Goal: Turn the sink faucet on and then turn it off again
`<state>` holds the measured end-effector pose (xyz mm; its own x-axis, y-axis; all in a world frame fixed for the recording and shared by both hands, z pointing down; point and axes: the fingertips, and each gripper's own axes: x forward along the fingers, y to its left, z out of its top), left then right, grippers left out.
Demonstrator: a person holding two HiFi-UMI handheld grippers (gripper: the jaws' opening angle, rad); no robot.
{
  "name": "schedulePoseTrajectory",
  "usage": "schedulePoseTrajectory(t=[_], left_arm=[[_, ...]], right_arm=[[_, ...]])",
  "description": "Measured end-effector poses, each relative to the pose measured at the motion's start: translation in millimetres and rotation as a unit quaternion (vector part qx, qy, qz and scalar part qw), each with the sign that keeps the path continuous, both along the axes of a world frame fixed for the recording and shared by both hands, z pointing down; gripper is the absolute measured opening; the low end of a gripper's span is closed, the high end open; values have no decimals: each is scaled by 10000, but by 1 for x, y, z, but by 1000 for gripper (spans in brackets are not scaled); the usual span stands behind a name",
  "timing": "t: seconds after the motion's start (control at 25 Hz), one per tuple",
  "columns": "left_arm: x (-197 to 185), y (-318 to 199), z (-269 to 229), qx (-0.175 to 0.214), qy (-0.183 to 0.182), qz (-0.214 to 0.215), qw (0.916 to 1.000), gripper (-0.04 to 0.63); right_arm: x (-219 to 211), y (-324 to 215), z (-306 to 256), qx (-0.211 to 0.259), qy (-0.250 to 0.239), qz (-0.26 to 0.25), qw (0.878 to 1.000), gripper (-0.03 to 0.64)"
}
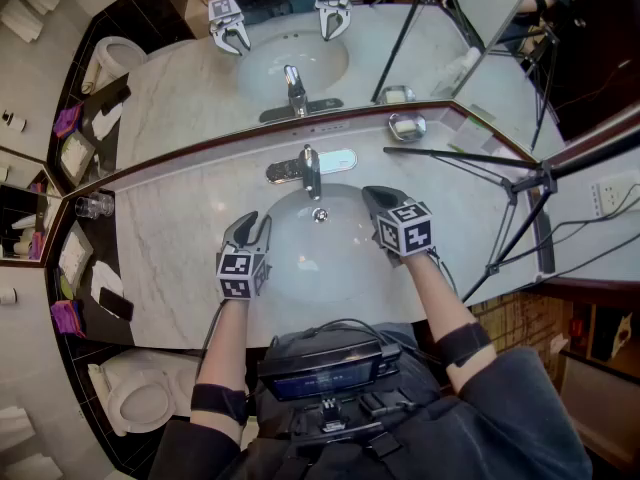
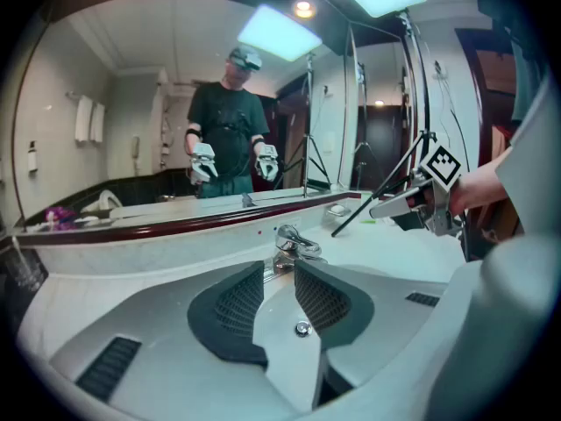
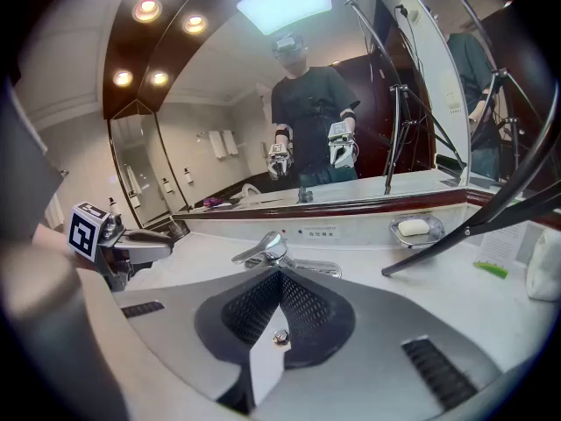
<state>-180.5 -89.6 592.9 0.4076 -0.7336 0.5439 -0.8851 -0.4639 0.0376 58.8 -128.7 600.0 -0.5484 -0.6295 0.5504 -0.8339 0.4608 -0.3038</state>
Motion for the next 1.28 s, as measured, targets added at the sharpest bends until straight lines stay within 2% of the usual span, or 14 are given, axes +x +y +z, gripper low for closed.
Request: schedulePoseTrajectory(t=[0.12, 0.28, 0.4, 0.52, 0.6, 0.68, 1.0, 1.28], left_arm=[[28, -12, 1, 42, -487, 636, 9968, 171], [57, -28, 19, 142, -1188, 1337, 9838, 223], [77, -43, 29, 323, -1781, 1813, 9666, 230], [95, -55, 40, 479, -2332, 2226, 9454, 245], [103, -61, 49, 534, -2612, 2427, 9328, 245], [110, -67, 57, 551, -2776, 2537, 9249, 245], [125, -87, 72, 568, -3037, 2651, 9134, 238], [131, -94, 68, 677, -2896, 2601, 9186, 192]], right_arm=[[2, -2, 1, -4, 8, 18, 10000, 18], [5, -1, 5, -42, 10, 32, 10000, 18], [6, -1, 9, -75, -26, 65, 9999, 18], [10, 1, 13, -123, -47, 123, 9998, 18], [14, 3, 17, -160, -49, 167, 9997, 18], [18, 4, 21, -195, -52, 217, 9996, 18], [42, 3, 31, -297, -27, 449, 9985, 18], [43, 4, 39, -392, -53, 478, 9981, 18]])
